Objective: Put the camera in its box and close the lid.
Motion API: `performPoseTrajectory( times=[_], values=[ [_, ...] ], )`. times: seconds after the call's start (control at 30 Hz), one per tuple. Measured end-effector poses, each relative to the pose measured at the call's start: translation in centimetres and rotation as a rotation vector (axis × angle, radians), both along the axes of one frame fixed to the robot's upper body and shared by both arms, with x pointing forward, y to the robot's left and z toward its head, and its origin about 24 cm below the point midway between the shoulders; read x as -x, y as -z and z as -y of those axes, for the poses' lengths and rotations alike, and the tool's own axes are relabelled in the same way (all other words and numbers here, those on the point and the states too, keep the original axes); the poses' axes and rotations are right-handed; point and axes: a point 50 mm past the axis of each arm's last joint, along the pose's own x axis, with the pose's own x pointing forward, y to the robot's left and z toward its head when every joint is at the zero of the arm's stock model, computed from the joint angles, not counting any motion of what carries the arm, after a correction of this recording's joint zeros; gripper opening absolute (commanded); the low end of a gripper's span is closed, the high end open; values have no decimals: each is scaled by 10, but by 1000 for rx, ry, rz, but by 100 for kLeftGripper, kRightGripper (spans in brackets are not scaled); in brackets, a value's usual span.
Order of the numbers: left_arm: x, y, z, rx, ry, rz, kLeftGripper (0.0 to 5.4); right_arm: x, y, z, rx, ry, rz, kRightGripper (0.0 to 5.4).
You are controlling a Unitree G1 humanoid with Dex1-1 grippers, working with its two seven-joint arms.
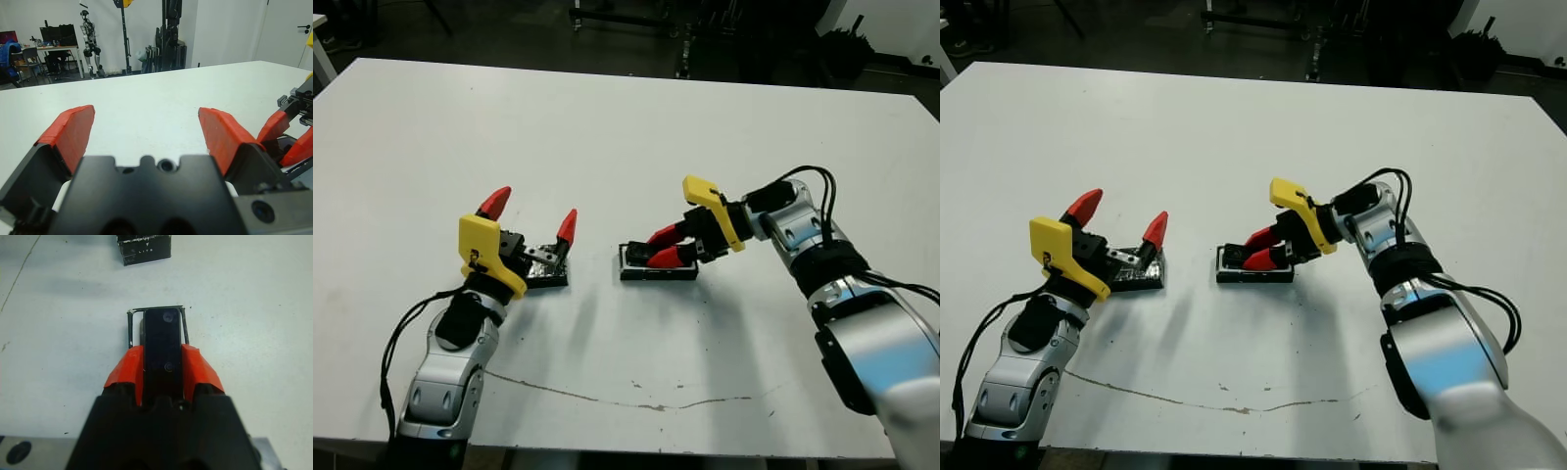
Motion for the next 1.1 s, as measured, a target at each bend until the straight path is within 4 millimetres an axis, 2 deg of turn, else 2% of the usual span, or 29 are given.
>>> performPoseTrajectory(
  times=[0.27, 0.7, 0.83, 0.93, 1.1],
  values=[
    [0, 0, 0, 0, 0, 0, 540, -2, -7, 15, 73, -41, 88, 310],
    [0, 0, 1, 9, 11, -1, 540, -3, -15, 22, 99, 1, 161, 480],
    [0, 0, 1, 8, 11, -1, 540, -2, -16, 26, 81, 38, 133, 529],
    [0, 0, 1, 7, 11, -1, 540, 1, -20, 35, 18, 93, 117, 539],
    [0, 0, 1, 6, 12, -2, 540, 9, -43, 52, -161, 196, 165, 539]
  ],
)
